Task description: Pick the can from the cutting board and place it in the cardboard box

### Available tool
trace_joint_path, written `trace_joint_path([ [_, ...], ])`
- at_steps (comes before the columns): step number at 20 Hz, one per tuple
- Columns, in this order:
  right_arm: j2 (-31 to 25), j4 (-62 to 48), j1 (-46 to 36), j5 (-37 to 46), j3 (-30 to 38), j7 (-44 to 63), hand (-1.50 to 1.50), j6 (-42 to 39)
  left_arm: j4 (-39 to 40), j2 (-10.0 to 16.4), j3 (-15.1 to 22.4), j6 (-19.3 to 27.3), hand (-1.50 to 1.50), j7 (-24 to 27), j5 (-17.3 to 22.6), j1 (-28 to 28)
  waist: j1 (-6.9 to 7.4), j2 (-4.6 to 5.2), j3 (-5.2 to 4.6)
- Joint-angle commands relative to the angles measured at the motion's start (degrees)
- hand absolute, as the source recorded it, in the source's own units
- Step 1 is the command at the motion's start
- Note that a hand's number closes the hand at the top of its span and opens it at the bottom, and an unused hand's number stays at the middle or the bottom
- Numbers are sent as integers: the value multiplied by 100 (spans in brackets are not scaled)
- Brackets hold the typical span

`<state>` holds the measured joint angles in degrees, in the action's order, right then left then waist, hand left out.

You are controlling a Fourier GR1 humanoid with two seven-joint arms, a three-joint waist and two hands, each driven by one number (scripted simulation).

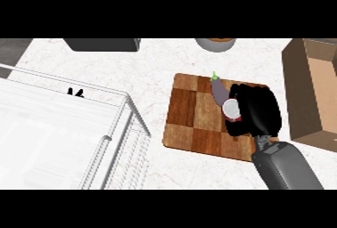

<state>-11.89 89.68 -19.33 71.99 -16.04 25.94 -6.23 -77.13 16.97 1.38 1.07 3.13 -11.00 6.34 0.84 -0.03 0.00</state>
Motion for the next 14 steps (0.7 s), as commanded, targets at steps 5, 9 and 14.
trace_joint_path([
  [5, -666, 1219, -1028, -155, 965, 558, 150, -1574, 20, -166, 66, -31, 0, -73, -61, 4, -142, -25, -6],
  [9, -774, 1478, -1275, -212, 1521, 957, 150, -1931, -120, -71, -27, -143, 0, 28, -7, -156, -107, -21, -5],
  [14, -1218, 1754, -1253, -668, 2425, 746, 150, -2083, 277, -310, 4, 23, 0, 23, -163, 121, -171, -8, -2],
])
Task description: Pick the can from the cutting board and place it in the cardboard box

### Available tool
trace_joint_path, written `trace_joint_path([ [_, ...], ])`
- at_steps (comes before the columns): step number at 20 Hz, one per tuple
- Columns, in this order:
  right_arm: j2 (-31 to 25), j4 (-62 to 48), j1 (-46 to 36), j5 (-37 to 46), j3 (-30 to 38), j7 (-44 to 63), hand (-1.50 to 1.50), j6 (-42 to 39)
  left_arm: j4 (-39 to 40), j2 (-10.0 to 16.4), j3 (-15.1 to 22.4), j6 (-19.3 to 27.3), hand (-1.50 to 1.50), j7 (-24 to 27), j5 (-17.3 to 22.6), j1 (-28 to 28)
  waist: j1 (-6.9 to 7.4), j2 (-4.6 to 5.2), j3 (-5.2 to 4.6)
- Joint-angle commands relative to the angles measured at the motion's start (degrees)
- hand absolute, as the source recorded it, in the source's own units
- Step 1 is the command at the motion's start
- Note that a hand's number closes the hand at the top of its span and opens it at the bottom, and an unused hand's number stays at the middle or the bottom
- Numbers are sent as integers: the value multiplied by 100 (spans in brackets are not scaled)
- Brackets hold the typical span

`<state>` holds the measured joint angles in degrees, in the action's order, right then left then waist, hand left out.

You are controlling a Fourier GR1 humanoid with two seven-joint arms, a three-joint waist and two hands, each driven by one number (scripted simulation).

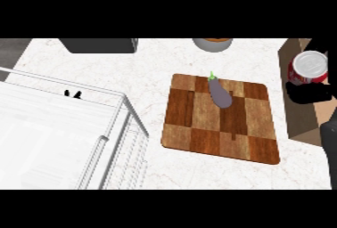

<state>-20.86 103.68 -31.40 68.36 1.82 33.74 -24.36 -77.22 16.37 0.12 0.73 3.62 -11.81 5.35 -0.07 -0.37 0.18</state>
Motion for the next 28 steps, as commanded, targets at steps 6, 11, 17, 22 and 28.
trace_joint_path([
  [6, -744, -271, 197, -402, 1307, -362, 150, 46, -165, -279, 150, -5, 0, 152, -124, -193, -1, 31, -19],
  [11, -1077, -1648, 60, -359, 1563, -845, 150, 531, 95, -152, -49, -218, 0, -98, -33, 270, 26, 48, -18],
  [17, -1486, -3120, -33, -768, 2105, -1413, 150, 455, -231, -253, 138, -103, 0, -59, -253, -33, 59, 52, -15],
  [22, -1598, -4529, -265, -1352, 2464, -2023, -150, 91, -70, -392, 139, -27, 0, -266, -288, 297, 98, 87, -6],
  [28, -1072, -4843, -453, -1814, 2797, -3029, -150, 1600, -150, -387, 135, -217, 0, -274, -200, 219, 109, 74, -1],
])
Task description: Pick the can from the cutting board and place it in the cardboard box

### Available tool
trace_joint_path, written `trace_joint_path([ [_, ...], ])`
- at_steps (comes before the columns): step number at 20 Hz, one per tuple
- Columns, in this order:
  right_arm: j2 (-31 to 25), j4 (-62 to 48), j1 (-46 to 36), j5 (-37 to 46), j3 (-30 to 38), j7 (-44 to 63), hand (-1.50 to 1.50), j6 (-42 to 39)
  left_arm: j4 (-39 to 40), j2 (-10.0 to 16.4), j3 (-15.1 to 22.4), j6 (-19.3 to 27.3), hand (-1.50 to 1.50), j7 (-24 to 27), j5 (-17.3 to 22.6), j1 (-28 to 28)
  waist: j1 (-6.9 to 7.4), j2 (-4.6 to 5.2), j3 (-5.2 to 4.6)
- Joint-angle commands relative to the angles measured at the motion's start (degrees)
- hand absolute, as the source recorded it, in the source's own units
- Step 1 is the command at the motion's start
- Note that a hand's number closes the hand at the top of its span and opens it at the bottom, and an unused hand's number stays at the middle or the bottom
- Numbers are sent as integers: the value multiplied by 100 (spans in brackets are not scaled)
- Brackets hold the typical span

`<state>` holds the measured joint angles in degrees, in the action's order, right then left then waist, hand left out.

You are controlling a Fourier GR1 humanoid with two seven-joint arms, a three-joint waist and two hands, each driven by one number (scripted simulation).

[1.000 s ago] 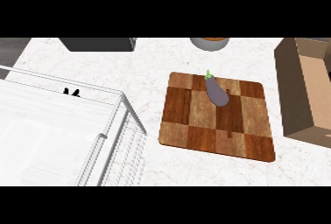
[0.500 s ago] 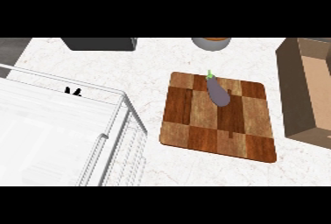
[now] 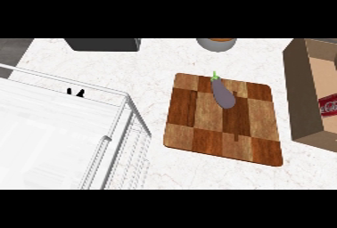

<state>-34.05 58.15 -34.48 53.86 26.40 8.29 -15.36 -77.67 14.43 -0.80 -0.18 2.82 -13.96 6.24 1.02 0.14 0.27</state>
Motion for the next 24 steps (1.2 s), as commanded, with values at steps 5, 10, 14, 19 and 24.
trace_joint_path([
  [5, 497, -369, -385, -1374, 1162, -1104, -150, 1111, 166, -91, 10, -87, 0, 248, 66, -63, -60, 12, -16],
  [10, 236, -1241, -792, -2037, 1745, -1212, -150, 1026, 60, -96, 74, -164, 0, -59, 0, 250, -44, 22, -17],
  [14, -154, -1778, -723, -2584, 2467, -1694, -150, 1320, -294, -49, 44, -338, 0, -246, 149, 131, 6, 32, -5],
  [19, -726, -2422, -542, -3048, 2888, -2575, -150, 1354, -8, -75, 71, -257, 0, 1, -22, 78, -8, 49, -9],
  [24, -986, -2971, -39, -3433, 3233, -3610, -150, 1371, -70, -100, 30, -234, 0, -373, -67, 380, -33, 44, -5],
])
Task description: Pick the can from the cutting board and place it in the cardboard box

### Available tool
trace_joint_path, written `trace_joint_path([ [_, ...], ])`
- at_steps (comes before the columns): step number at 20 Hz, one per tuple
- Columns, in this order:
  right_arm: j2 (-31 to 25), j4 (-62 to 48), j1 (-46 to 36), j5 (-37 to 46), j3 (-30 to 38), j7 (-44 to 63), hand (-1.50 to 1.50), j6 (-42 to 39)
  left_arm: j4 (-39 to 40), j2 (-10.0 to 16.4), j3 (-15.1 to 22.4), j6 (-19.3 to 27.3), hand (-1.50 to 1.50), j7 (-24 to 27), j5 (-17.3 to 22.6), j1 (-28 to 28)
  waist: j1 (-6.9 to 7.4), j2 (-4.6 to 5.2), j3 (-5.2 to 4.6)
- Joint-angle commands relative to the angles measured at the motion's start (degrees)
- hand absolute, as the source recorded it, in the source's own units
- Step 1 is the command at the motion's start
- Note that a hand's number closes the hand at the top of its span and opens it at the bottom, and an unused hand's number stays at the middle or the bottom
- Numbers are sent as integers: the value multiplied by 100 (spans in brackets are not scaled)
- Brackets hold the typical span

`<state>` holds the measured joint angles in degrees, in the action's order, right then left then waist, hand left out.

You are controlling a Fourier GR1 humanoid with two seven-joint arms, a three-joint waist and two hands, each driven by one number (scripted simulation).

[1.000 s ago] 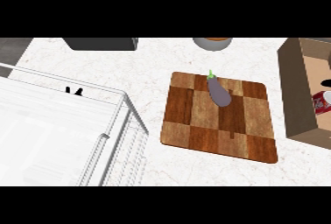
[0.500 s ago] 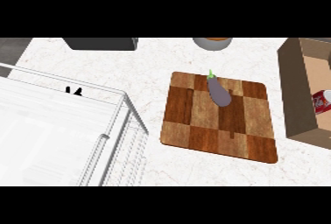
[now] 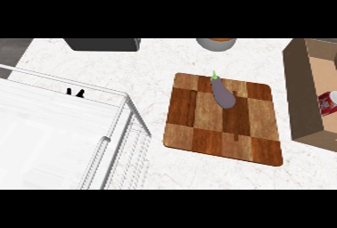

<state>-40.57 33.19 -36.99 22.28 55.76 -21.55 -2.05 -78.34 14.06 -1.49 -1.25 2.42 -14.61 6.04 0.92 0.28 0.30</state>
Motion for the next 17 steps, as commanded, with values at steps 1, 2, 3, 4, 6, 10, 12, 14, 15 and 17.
trace_joint_path([
  [1, -476, -583, 298, -364, 347, -755, -150, -136, 351, -163, 55, 6, 0, 113, -18, 409, -56, 36, -12],
  [2, -485, -869, 164, -376, 402, -857, -150, 162, 267, -147, 55, -48, 0, 8, 7, 358, 14, 51, -7],
  [3, -475, -994, 382, -473, 489, -1107, -150, 99, 95, -104, 52, -102, 0, 49, 37, 218, 13, 40, -6],
  [4, -834, -1040, 307, -534, 537, -903, -150, -77, 283, -160, 109, -42, 0, 58, -63, 316, -17, 41, -8],
  [6, -1007, -1266, 646, -649, 697, -1245, -150, -234, 295, -156, 85, -39, 0, 213, -49, 176, -20, 54, 0],
  [10, -1195, -1676, 665, -784, 687, -1500, -150, -279, 103, -54, 13, -210, 0, 57, 38, 218, 26, 36, -2],
  [12, -1436, -1781, 938, -764, 714, -1611, -150, -465, 113, -159, 109, -71, 0, 223, -83, -37, 40, 52, 8],
  [14, -1442, -1860, 1197, -729, 662, -1810, -150, -520, -84, -101, 49, -249, 0, 3, 72, 111, 24, 36, 7],
  [15, -1337, -1882, 867, -652, 500, -1678, -150, -323, 243, -216, 79, -168, 0, -181, -11, 480, 21, 45, 1],
  [17, -1449, -1966, 1135, -702, 588, -1921, -150, -475, 96, -75, 5, -216, 0, 22, 15, 341, 39, 59, 13],
])
